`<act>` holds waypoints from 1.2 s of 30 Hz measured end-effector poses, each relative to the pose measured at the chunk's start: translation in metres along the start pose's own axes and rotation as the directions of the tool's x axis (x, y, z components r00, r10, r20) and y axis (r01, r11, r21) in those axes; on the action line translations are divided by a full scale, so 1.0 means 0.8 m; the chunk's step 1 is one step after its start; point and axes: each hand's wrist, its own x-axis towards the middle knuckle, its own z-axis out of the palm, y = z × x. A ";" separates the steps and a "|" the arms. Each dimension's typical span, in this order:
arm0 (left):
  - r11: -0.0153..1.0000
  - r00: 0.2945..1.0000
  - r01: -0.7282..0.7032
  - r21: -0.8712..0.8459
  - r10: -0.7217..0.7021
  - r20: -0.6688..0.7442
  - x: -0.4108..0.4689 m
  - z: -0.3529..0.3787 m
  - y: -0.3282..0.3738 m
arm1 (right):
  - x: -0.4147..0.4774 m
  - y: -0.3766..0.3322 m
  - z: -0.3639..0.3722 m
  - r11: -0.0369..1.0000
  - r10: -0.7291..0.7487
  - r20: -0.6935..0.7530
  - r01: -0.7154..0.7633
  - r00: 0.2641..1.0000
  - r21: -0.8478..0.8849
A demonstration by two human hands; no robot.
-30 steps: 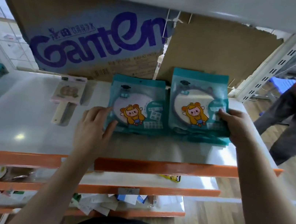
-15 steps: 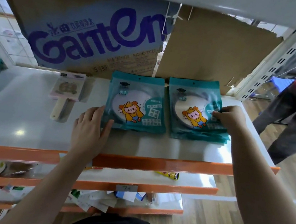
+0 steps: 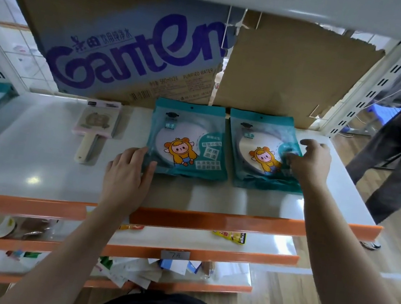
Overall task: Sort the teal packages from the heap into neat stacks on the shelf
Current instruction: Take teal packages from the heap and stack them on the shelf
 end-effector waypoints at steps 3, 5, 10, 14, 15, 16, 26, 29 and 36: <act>1.000 1.000 0.006 -0.013 -0.006 -0.009 0.002 -0.001 -0.002 | -0.019 -0.020 0.007 0.984 -0.171 0.042 0.172 0.984 -0.034; 1.000 1.000 0.010 -0.026 -0.010 -0.022 0.004 -0.004 -0.002 | -0.036 -0.039 0.017 0.961 -0.276 0.089 0.278 0.957 -0.013; 0.999 0.994 0.051 0.002 -0.051 -0.095 0.002 -0.027 -0.020 | -0.087 -0.105 0.053 0.847 -0.531 0.150 0.517 0.834 0.125; 0.991 0.981 0.042 0.125 -0.018 -0.192 -0.004 -0.071 -0.063 | -0.139 -0.167 0.089 0.763 -0.644 0.224 0.596 0.731 0.251; 0.988 0.974 0.056 0.143 -0.023 -0.225 -0.006 -0.084 -0.076 | -0.152 -0.184 0.099 0.735 -0.675 0.226 0.612 0.703 0.290; 0.985 0.965 0.079 0.153 -0.037 -0.258 -0.008 -0.096 -0.089 | -0.165 -0.201 0.108 0.715 -0.696 0.237 0.622 0.678 0.320; 0.943 0.876 0.299 0.145 -0.211 -0.433 -0.056 -0.193 -0.266 | -0.297 -0.368 0.204 0.576 -0.816 0.311 0.636 0.487 0.513; 0.943 0.860 0.311 0.121 -0.225 -0.457 -0.068 -0.229 -0.332 | -0.343 -0.418 0.233 0.582 -0.811 0.316 0.635 0.492 0.508; 0.932 0.845 0.332 0.149 -0.223 -0.486 -0.093 -0.316 -0.480 | -0.444 -0.542 0.296 0.582 -0.804 0.296 0.586 0.515 0.564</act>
